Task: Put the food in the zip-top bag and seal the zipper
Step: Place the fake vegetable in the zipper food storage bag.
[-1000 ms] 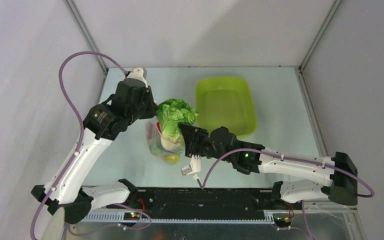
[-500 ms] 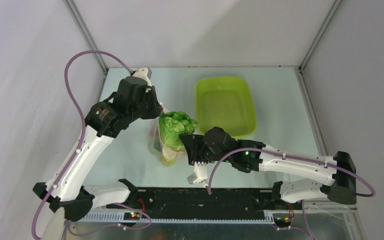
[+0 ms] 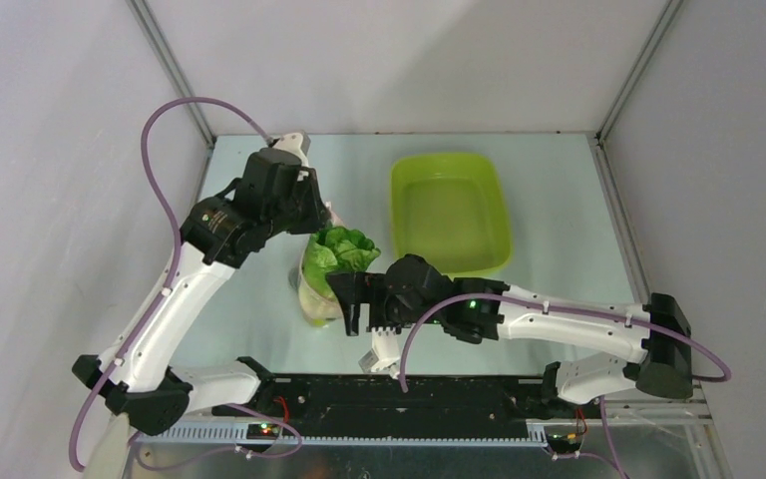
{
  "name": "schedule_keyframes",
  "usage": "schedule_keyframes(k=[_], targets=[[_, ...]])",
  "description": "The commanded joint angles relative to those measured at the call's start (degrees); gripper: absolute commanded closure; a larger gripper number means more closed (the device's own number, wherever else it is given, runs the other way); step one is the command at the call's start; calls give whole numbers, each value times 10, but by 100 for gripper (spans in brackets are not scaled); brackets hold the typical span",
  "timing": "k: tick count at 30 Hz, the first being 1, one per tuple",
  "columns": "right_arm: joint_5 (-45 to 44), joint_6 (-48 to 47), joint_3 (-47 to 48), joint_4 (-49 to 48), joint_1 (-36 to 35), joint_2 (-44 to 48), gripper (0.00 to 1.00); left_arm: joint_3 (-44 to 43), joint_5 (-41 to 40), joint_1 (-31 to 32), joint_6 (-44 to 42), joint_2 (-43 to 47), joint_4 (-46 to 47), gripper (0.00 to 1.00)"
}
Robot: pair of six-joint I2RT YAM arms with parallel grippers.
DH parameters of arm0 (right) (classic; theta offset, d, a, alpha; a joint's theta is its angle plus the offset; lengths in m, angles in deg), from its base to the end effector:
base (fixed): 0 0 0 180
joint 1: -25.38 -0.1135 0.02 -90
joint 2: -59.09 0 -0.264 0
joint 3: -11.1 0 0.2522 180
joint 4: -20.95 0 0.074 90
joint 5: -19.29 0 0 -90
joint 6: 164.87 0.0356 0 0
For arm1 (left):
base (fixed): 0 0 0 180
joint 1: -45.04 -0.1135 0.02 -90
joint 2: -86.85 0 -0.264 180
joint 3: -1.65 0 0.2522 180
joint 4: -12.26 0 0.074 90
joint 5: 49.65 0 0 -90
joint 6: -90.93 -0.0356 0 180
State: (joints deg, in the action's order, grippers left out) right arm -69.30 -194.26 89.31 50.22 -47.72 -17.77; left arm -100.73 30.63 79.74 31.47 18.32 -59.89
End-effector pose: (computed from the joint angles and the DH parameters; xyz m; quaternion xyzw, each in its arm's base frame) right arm 0.0890 0.2959 0.3252 -0.8510 -0.0995 -0.1930 0.4782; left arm 0.1830 -0.1194 0.4321 -0.0044 0.8975 -0.1700 0.4070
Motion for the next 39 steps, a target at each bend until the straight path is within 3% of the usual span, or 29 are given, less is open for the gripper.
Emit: schedule_keyframes(k=[1, 21, 28, 32, 34, 36, 37, 38, 39], targets=[[2, -150, 18, -16, -9, -8, 2, 1, -1, -2, 8, 22, 55, 100], [-4, -11, 18, 7, 5, 98, 1, 30, -32, -18, 3, 53, 65, 100], [39, 95, 8, 7, 17, 155, 1, 38, -29, -23, -1, 61, 70, 100], [89, 247, -15, -91, 65, 199, 1, 47, -29, -27, -4, 71, 75, 100], [122, 386, -17, -158, 103, 217, 1, 50, -26, -27, -5, 73, 76, 100], [116, 636, -17, -234, 138, 230, 1, 54, -17, -27, -6, 77, 81, 100], [64, 710, -17, -290, 149, 235, 1, 55, -16, -27, -6, 77, 84, 100], [26, 861, -16, -315, 168, 237, 1, 57, -12, -27, -5, 79, 85, 100], [-55, 917, -15, -334, 177, 244, 1, 58, -12, -27, -6, 80, 86, 100]])
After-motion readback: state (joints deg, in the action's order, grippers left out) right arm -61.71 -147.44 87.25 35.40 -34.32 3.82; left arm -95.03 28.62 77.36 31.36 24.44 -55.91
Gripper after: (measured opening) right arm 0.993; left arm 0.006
